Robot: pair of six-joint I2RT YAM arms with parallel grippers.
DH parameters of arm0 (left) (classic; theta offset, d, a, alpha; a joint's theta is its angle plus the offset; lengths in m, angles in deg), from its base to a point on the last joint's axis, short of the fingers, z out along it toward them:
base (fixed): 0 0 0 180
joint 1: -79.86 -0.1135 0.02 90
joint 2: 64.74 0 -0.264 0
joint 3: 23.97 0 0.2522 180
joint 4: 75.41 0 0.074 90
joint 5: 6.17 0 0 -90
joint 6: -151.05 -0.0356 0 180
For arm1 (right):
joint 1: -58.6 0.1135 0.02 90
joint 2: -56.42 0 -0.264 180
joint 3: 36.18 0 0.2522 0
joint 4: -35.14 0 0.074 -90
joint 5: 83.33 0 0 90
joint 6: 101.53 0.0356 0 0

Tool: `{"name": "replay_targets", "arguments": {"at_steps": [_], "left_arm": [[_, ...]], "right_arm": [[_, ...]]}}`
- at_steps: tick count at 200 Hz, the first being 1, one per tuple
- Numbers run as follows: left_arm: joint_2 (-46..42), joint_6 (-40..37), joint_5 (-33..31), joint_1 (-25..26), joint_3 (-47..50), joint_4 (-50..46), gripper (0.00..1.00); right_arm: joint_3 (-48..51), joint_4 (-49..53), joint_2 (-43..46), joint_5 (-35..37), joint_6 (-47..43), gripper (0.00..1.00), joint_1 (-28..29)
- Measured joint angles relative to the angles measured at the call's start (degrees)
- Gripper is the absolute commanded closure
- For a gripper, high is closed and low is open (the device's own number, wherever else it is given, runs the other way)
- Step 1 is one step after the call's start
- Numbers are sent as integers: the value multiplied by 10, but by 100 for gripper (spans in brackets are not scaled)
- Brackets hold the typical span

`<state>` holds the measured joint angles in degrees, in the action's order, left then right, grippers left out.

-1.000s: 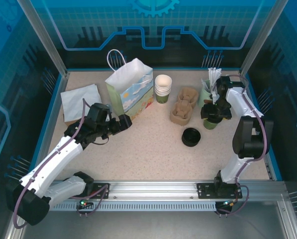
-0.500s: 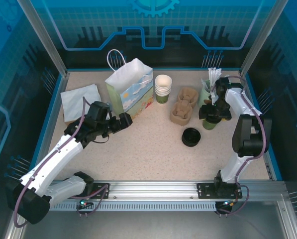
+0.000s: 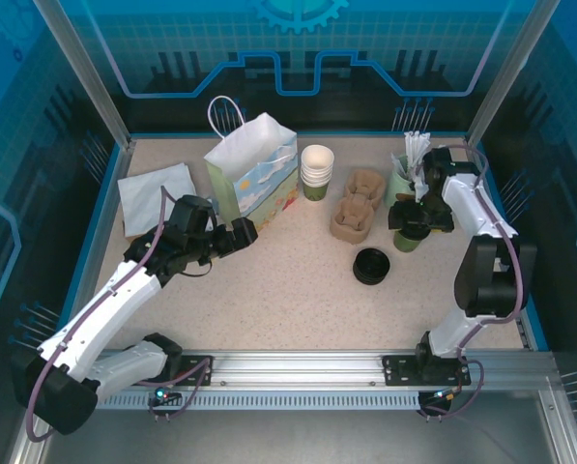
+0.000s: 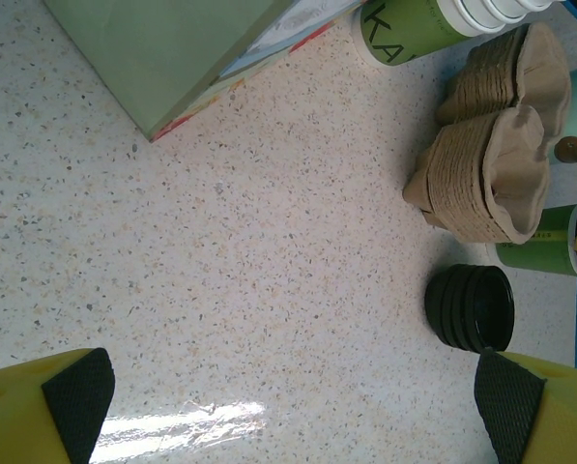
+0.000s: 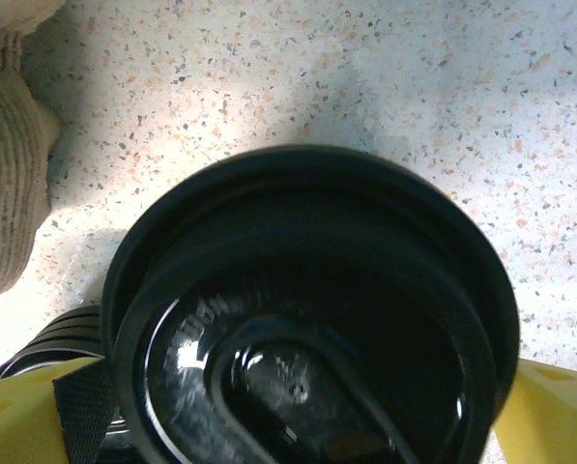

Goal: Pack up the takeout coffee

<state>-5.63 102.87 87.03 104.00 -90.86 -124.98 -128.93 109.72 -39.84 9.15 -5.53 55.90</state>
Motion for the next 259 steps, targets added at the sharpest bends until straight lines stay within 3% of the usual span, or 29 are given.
{"name": "replay_targets", "arguments": {"at_steps": [131, 165, 216, 259], "left_arm": [[-3, -4, 0, -2, -19, -19, 1], [-14, -17, 0, -4, -41, -32, 1], [-27, -34, -15, -4, -88, -72, 1], [-23, -54, -28, -7, -145, -119, 1]], "right_arm": [[-2, 40, 173, -35, 20, 0, -1], [-5, 37, 230, -98, 34, 2, -2], [90, -75, 338, -284, 124, 5, 0], [141, -118, 353, -324, 166, 6, 25]]}}
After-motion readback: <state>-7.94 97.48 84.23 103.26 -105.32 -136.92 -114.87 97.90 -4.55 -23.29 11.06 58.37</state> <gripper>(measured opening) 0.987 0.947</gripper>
